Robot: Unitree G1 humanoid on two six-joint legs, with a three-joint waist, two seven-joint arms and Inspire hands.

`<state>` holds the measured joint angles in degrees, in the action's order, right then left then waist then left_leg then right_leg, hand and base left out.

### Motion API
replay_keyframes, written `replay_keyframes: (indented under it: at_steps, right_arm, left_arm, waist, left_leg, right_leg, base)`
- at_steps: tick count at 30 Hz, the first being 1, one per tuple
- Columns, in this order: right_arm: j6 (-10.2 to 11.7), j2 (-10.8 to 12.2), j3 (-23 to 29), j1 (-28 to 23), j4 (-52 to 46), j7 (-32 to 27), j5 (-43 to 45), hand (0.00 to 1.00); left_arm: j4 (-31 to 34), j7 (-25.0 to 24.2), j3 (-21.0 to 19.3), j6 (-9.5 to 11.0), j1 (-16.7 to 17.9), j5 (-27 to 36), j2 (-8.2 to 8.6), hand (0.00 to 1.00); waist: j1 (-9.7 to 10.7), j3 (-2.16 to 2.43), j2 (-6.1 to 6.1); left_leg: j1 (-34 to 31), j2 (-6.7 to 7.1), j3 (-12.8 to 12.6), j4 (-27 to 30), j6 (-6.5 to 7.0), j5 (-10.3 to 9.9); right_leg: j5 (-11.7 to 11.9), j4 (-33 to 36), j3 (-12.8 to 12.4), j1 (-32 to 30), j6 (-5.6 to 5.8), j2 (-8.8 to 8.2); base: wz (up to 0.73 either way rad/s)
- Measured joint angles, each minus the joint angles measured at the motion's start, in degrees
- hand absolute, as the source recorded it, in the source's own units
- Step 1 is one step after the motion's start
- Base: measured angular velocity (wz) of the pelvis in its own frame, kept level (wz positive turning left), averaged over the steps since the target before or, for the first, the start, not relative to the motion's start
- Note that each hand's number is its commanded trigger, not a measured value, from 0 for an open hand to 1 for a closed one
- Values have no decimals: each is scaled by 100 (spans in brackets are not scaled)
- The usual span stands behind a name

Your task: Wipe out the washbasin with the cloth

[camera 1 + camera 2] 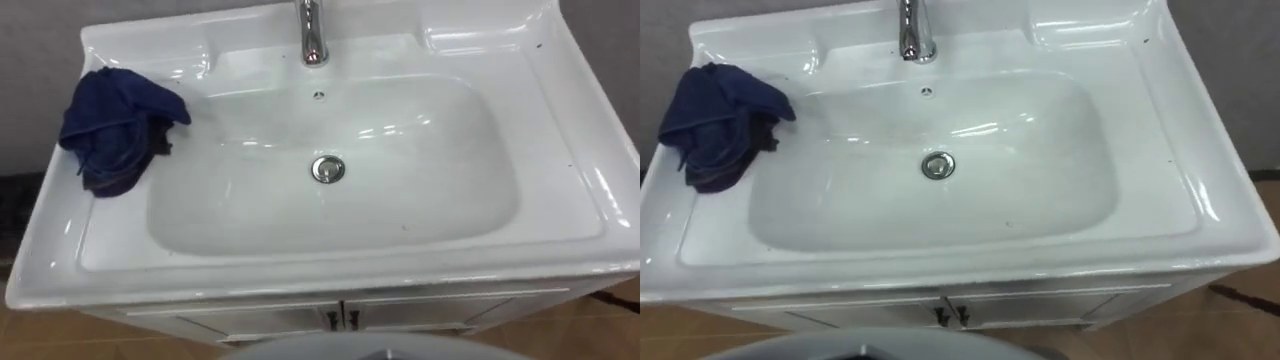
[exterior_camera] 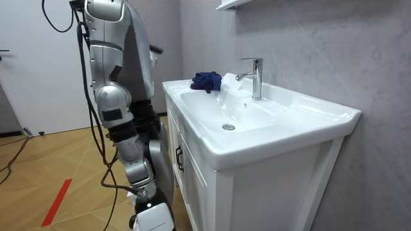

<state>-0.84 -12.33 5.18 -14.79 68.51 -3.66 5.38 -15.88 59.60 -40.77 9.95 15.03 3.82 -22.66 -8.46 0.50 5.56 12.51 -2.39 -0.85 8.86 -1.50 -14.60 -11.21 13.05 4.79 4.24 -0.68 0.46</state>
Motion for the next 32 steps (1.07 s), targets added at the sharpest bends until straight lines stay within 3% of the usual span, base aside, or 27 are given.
replay_keyframes:
  at_steps: [3, 8, 13, 18, 23, 29, 32]
  right_arm:
    - [-53, 20, -72, 5, -148, 1, 123, 0]
    - [-123, 41, -78, 24, -237, 2, 150, 0]
    - [-245, 81, -187, 50, -216, -5, 113, 0]
    - [-298, 62, -287, 73, -190, -18, -160, 0]
    - [-309, 97, -566, 135, -116, 38, -386, 0]
    - [-416, 80, -619, 408, 337, 353, -338, 0]
    - [-442, 81, -615, 415, 432, 559, -320, 0]
  left_arm:
    - [-378, 42, 11, 1, 368, 642, 257, 0]
    - [-967, 86, 186, 25, 743, 1443, 633, 0]
    - [-2070, 52, 502, 23, 933, 2136, 1145, 0]
    - [-2961, -24, 703, 6, 985, 2677, 1304, 0]
    - [-3647, -267, 1546, -39, 1130, 2807, 1383, 0]
    - [-4625, -1301, 2183, -300, 1028, 2758, 1442, 0]
    - [-5113, -2018, 2437, -587, 984, 2566, 1449, 0]
  waist:
    - [-132, 6, -9]
    - [-153, -3, -73]
    - [-220, 76, -109]
    - [-298, 65, -196]
    - [-203, 63, -269]
    - [47, 46, -318]
    - [162, 35, -367]
  left_leg:
    - [-71, 20, 24, 32, 2, -1]
    - [-141, 36, 245, 10, 29, 4]
    - [-174, 40, 398, -5, 71, 20]
    - [-200, 66, 433, 29, 72, 20]
    - [-183, 94, 554, -11, 88, 28]
    - [-193, 93, 554, -16, 89, 28]
    - [-179, 87, 452, -5, 92, 29]
  right_leg:
    - [-14, 63, 20, -60, 8, -29]
    - [-34, 83, 180, -55, 12, -59]
    - [-41, 98, 329, -48, 0, -84]
    - [-51, 111, 373, -31, 9, -115]
    - [-57, 56, 465, 67, 35, -146]
    - [-69, 50, 430, 61, 41, -144]
    - [-70, 46, 409, 134, 45, -144]
  base:
    - [6]
    - [20]
    - [14]
    - [7]
    - [12]
    - [1]
    - [0]
